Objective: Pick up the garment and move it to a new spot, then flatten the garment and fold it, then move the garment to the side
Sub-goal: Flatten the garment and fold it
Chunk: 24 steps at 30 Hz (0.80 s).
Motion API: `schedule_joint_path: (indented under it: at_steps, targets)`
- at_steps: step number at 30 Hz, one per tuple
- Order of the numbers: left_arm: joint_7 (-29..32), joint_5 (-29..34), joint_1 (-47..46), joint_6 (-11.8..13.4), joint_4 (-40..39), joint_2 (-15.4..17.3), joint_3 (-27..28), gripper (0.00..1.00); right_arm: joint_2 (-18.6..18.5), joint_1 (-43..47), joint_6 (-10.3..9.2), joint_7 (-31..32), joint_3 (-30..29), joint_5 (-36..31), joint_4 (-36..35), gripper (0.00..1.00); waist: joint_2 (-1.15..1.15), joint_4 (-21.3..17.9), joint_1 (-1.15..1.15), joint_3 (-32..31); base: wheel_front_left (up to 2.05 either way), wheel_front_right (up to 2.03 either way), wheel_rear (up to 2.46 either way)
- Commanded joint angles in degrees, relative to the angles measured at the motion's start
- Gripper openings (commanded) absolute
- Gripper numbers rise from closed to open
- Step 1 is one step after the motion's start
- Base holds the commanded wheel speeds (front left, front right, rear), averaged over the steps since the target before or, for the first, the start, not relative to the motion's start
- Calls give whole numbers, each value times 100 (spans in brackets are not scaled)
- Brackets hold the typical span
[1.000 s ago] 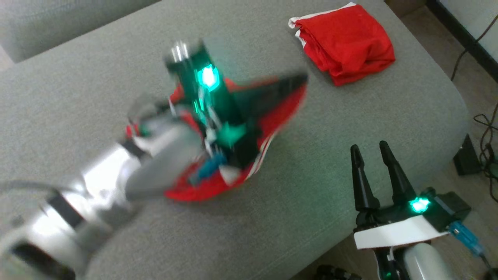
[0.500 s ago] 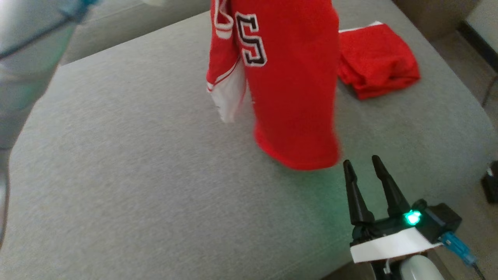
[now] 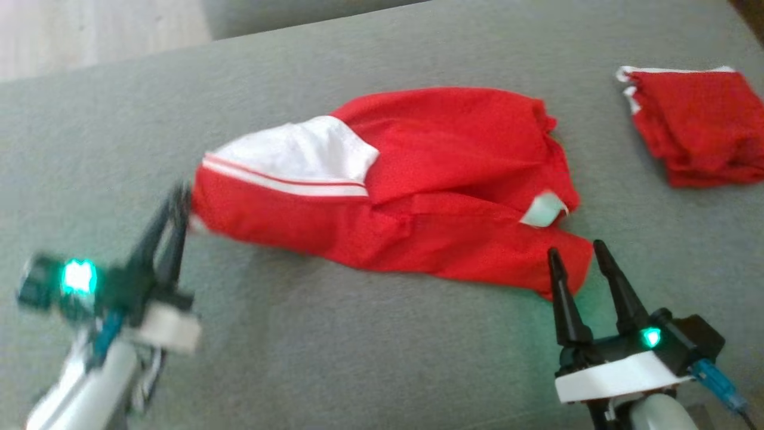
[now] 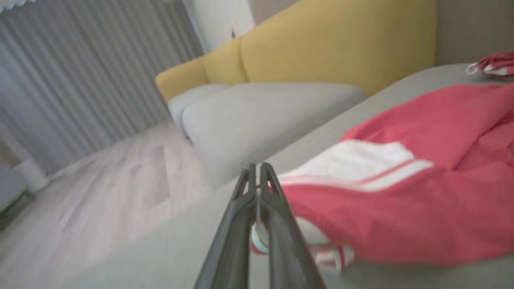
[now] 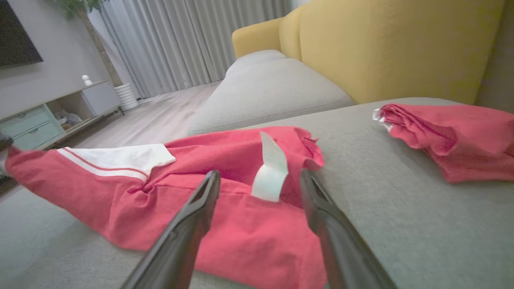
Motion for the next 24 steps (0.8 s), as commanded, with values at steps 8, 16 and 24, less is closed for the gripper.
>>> schedule_joint_path:
  at_steps: [8, 16, 24]
  targets:
    - [-14, -315, 1648, 340, -995, -170, 932, 12, -31, -77, -5, -23, -72, -111, -131, 100, 0, 643, 0, 136, 0, 0, 0]
    - [72, -286, 1456, -3, -1204, -65, 961, 100, -31, -177, -5, -23, 26, -187, -111, 100, 0, 699, 0, 148, 0, 0, 0]
    - [1342, -123, -440, -1012, -1393, 326, 634, 100, -31, -395, -5, -23, 100, -217, -125, 100, 0, 526, 0, 397, 0, 0, 0]
